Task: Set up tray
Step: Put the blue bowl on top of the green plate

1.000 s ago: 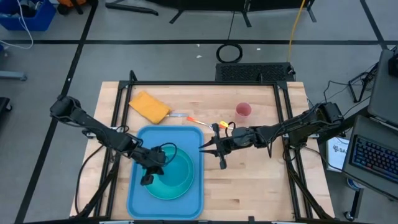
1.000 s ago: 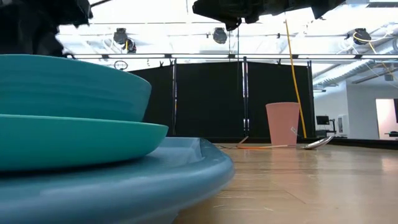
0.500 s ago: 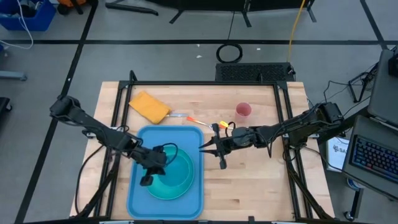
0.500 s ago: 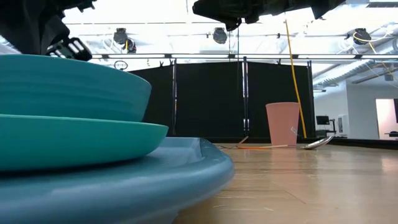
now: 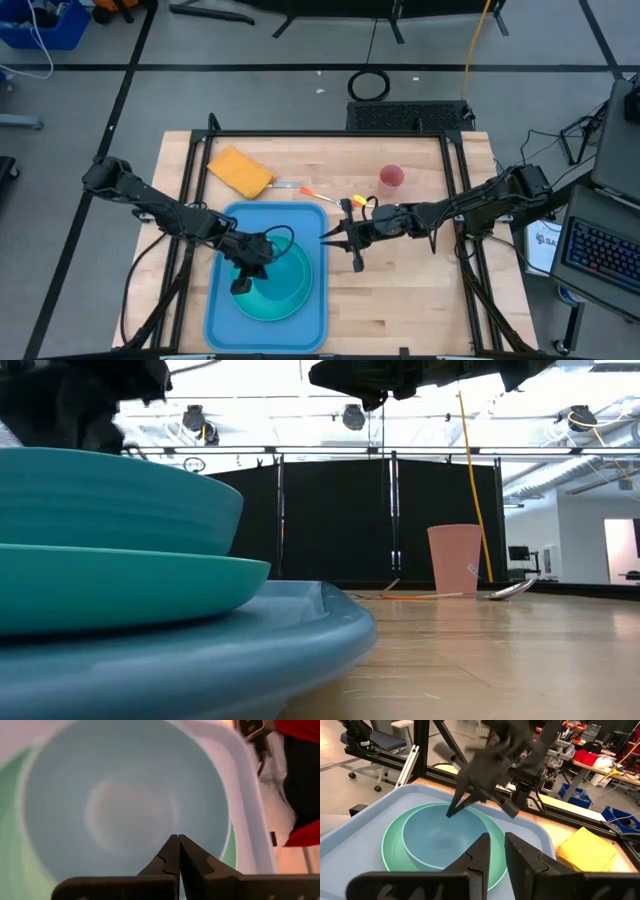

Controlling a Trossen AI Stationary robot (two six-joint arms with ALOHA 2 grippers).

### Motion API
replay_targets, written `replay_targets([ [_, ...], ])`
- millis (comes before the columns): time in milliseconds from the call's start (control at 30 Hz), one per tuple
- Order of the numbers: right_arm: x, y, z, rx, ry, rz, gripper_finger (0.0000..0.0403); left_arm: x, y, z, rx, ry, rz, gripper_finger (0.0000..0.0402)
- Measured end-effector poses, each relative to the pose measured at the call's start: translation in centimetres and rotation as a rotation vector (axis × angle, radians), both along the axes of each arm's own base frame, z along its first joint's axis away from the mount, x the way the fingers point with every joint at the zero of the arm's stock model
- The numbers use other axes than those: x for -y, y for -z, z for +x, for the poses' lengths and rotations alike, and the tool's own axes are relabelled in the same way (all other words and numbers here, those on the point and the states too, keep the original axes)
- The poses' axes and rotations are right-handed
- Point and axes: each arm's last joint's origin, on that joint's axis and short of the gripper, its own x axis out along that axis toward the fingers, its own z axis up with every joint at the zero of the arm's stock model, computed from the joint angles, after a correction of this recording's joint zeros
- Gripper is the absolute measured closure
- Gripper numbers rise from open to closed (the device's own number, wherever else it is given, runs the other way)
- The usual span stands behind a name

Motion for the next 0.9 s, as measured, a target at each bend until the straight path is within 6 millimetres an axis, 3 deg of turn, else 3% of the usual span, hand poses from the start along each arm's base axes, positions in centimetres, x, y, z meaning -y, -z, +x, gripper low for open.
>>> replay_targets([
  [267,0.2,0.4,-0.2,0.009,0.006,0.002,0.0355,0.1,1.5,0.5,-0.090,0.002,-0.028,0.0401],
  [900,1.1,0.8,-0.2,0.005,0.034,0.027,0.0355,-0.1,1.8,-0.2,-0.201,-0.065,-0.014,0.0401],
])
